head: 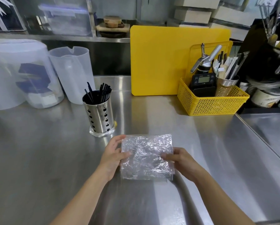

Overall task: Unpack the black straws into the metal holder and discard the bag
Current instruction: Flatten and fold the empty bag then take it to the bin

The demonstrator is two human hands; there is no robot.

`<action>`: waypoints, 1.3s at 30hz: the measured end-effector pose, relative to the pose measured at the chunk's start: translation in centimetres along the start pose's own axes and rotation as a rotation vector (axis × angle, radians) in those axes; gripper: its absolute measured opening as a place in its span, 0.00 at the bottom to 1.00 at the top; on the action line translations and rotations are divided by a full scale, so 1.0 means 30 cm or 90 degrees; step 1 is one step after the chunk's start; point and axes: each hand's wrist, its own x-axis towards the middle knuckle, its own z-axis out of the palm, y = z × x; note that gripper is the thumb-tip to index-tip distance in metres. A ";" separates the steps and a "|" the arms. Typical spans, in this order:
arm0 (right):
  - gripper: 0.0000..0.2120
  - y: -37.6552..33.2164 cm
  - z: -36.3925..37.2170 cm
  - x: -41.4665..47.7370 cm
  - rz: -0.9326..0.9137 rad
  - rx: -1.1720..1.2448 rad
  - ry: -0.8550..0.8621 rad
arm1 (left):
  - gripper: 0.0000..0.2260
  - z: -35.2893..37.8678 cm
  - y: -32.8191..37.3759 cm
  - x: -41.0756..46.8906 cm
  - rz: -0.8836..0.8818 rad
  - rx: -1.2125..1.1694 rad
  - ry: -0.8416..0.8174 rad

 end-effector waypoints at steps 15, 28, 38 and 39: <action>0.05 0.078 0.130 -0.115 -0.042 -0.041 0.188 | 0.05 -0.099 0.019 -0.100 -0.135 0.156 -0.020; 0.07 0.100 -0.077 -0.281 -0.060 -0.035 0.305 | 0.02 0.111 -0.033 -0.134 -0.094 0.222 -0.042; 0.06 0.117 -0.566 -0.606 -0.053 -0.054 0.368 | 0.04 0.636 -0.216 -0.254 -0.039 0.281 -0.105; 0.06 0.119 -0.622 -0.647 -0.055 -0.053 0.376 | 0.04 0.701 -0.239 -0.275 -0.032 0.287 -0.110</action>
